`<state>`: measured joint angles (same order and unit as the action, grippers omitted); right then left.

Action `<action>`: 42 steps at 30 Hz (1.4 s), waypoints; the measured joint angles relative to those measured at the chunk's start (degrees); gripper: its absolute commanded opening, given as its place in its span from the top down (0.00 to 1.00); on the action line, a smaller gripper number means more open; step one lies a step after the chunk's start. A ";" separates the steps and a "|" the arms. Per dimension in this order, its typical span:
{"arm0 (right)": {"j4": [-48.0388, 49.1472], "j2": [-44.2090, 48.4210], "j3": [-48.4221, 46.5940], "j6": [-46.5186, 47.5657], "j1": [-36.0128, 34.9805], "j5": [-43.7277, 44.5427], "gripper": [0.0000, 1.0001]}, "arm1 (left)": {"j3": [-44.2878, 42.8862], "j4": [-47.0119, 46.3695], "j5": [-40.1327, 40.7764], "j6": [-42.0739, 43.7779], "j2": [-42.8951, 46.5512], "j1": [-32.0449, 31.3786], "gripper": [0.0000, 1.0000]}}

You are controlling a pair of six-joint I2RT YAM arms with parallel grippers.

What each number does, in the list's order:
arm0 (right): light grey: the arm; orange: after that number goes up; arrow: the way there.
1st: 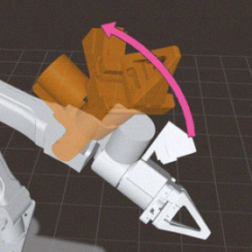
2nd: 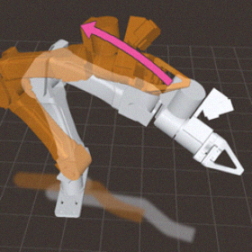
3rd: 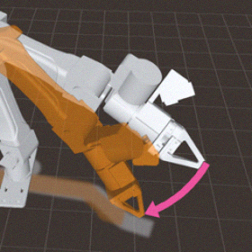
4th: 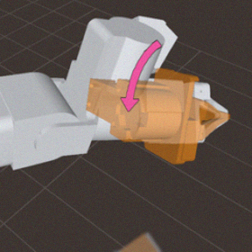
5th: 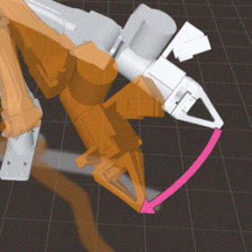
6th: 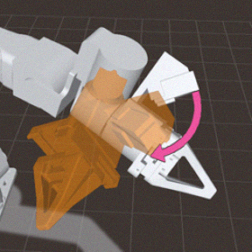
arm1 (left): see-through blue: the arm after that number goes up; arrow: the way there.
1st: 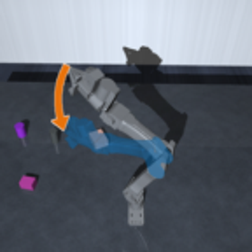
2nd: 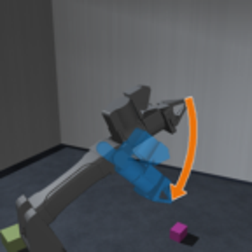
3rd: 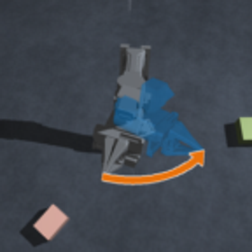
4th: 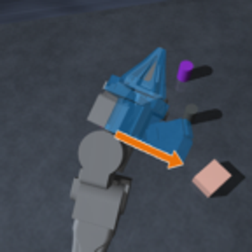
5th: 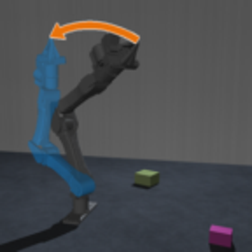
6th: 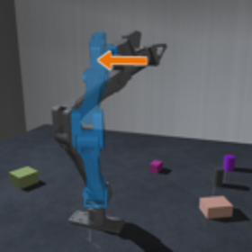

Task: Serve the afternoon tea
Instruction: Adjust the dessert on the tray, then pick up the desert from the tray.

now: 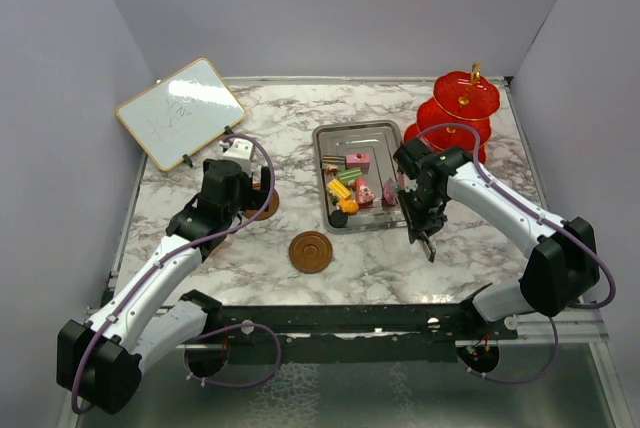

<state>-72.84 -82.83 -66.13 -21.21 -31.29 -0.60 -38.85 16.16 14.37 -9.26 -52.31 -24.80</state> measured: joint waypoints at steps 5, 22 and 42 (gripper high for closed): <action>0.79 0.02 0.00 -0.02 0.00 -0.98 0.63 | 0.00 0.00 0.00 0.00 0.00 0.00 0.01; 3.41 2.95 0.11 -1.03 0.00 -4.48 0.57 | 0.00 0.00 0.00 0.00 -0.31 0.00 0.01; 2.36 5.16 -4.00 -2.78 0.00 -1.53 0.60 | 0.00 0.00 -0.02 0.00 -0.55 0.00 0.01</action>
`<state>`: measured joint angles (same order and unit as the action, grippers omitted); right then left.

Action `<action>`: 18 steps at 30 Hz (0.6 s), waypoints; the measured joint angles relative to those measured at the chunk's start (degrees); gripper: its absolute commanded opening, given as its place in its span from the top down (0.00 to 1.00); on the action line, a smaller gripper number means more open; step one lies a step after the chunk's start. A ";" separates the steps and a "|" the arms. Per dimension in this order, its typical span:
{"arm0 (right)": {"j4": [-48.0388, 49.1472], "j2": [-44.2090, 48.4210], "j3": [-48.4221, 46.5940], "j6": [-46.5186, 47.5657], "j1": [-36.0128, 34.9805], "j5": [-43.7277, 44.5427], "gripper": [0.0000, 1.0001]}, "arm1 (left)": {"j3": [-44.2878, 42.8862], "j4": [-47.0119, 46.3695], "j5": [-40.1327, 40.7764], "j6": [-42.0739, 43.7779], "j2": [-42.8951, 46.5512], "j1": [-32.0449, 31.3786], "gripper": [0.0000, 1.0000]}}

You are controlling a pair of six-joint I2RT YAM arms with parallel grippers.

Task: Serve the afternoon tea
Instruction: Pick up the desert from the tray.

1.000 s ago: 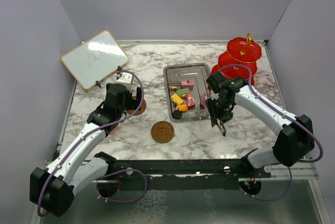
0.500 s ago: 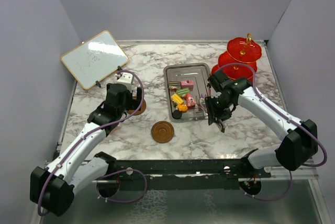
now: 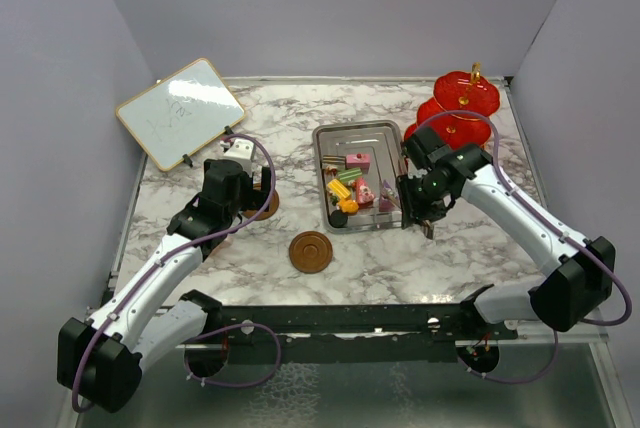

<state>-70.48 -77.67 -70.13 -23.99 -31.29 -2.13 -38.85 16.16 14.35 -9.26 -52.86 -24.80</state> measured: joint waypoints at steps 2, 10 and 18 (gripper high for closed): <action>0.04 0.02 0.04 0.00 0.00 0.00 0.60 | 0.00 0.00 0.00 0.00 -0.04 0.00 0.01; 0.61 -0.31 3.78 0.04 0.00 -0.15 0.60 | -0.02 0.00 -0.04 0.00 -0.26 -0.02 0.01; 1.60 -1.05 4.50 0.17 0.00 -0.57 0.59 | -0.02 0.02 -0.04 0.00 -0.52 -0.02 0.01</action>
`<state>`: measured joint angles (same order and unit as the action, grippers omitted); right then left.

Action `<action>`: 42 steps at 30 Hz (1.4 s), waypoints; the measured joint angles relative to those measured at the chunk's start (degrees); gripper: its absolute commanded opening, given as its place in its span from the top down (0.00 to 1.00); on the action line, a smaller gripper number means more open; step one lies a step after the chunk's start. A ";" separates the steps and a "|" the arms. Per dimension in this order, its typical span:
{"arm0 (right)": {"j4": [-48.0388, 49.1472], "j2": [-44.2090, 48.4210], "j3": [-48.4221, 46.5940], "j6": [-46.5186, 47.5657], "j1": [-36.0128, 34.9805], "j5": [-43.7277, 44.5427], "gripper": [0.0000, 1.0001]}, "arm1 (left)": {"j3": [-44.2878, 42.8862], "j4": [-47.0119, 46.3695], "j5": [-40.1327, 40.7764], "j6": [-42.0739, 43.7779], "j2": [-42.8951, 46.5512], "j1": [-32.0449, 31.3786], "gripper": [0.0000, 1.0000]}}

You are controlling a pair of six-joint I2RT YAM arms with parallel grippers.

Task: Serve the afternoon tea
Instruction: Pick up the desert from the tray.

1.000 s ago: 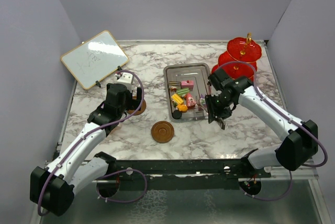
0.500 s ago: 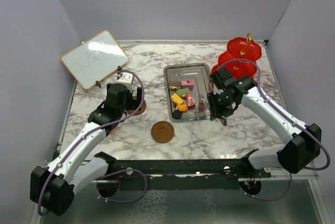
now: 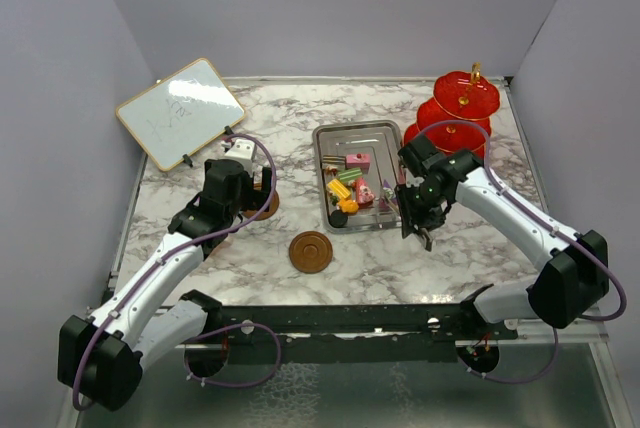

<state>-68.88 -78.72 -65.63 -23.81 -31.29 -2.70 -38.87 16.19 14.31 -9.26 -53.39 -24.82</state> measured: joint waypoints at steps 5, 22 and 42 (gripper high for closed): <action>0.46 -0.04 0.31 0.09 0.00 -0.22 0.59 | 0.00 0.00 0.00 0.00 -0.20 0.02 0.01; 0.50 0.39 -2.73 0.02 0.00 -0.13 0.59 | 0.00 0.00 0.00 0.00 -0.20 0.02 0.01; 1.07 0.39 -0.07 0.07 0.00 -1.53 0.56 | 0.00 -0.02 -0.07 0.00 -0.20 0.00 0.01</action>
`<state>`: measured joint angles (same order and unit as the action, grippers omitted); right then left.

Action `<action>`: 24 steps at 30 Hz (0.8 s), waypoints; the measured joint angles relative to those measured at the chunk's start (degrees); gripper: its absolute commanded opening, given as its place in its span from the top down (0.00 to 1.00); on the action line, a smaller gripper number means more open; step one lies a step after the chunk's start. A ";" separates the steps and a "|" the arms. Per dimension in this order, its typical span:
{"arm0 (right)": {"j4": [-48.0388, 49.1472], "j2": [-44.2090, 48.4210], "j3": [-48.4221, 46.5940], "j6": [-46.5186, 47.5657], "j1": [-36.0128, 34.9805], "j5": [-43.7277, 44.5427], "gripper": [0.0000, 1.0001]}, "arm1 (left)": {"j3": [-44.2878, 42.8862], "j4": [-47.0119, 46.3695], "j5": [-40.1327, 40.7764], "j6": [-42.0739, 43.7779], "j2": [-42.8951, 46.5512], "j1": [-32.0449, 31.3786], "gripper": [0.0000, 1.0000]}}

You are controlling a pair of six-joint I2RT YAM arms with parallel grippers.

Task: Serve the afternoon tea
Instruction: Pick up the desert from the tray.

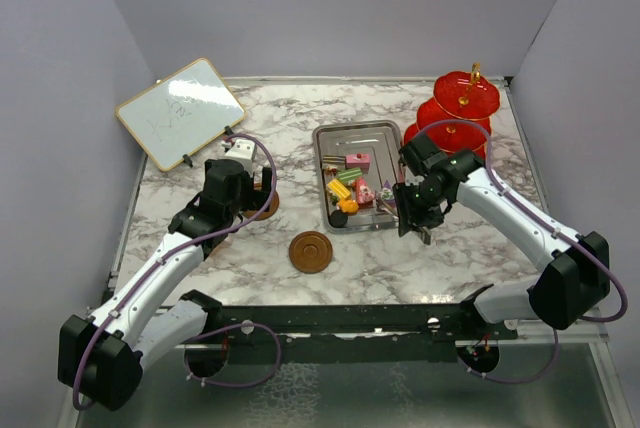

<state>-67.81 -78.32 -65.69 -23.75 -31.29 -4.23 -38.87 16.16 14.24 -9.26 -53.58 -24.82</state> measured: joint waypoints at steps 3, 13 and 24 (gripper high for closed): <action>0.13 0.00 0.00 0.00 0.00 -0.09 0.59 | 0.00 0.02 -0.09 0.00 0.00 0.02 0.01; 0.22 -0.66 1.07 0.00 0.00 0.00 0.59 | 0.00 0.00 -0.52 -0.02 0.00 0.02 0.01; 0.02 -0.57 0.94 -0.66 0.00 0.98 0.73 | 0.00 0.02 -0.83 0.00 0.00 0.02 0.01</action>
<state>-67.79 -78.89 -64.75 -24.40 -31.29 -3.25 -38.87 16.19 13.41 -9.26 -53.58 -24.80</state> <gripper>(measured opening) 0.335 0.991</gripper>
